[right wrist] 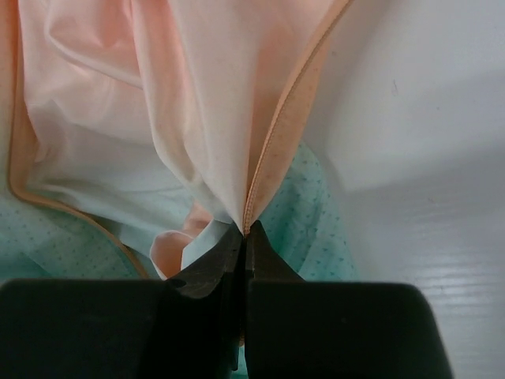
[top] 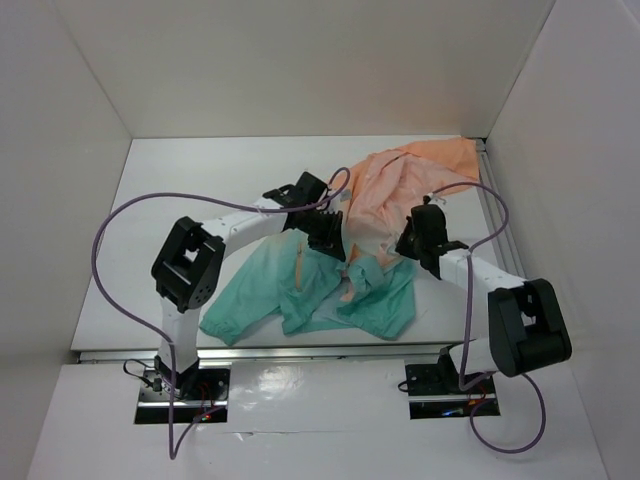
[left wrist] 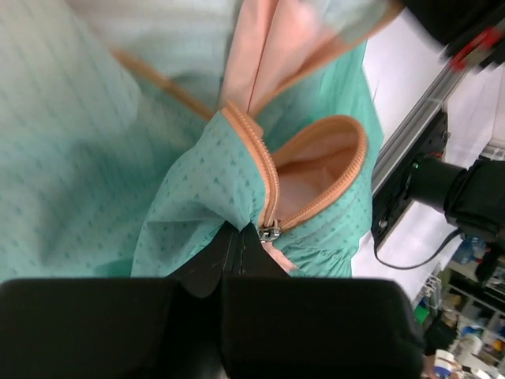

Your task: Zip up the jacket

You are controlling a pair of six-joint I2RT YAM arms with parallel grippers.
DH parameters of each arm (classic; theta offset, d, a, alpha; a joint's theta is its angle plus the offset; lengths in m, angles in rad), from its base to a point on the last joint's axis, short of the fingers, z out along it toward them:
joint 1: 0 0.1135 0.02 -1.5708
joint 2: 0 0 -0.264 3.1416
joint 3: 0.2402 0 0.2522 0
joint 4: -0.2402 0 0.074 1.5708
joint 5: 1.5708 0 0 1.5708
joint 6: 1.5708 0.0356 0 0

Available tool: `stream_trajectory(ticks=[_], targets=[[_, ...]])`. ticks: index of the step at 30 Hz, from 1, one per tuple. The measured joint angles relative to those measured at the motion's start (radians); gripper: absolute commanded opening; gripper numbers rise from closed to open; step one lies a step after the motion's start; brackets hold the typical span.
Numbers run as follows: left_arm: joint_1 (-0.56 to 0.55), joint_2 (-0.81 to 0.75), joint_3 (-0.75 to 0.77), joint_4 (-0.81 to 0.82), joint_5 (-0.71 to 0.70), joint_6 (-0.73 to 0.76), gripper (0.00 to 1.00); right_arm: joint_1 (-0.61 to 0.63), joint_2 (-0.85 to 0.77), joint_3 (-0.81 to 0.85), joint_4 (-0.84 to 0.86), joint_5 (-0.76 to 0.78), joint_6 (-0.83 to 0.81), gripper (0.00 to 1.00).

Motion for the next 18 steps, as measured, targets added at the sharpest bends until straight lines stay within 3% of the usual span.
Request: stream_trajectory(ticks=[8, 18], targets=[[0.011, 0.106, 0.217, -0.068, -0.012, 0.056, 0.0, 0.0, 0.156, 0.041, 0.023, -0.008, 0.007, 0.0], [0.111, 0.239, 0.363, -0.159, -0.02, 0.118, 0.0, 0.0, 0.451, 0.297, 0.113, -0.055, 0.047, 0.0]])
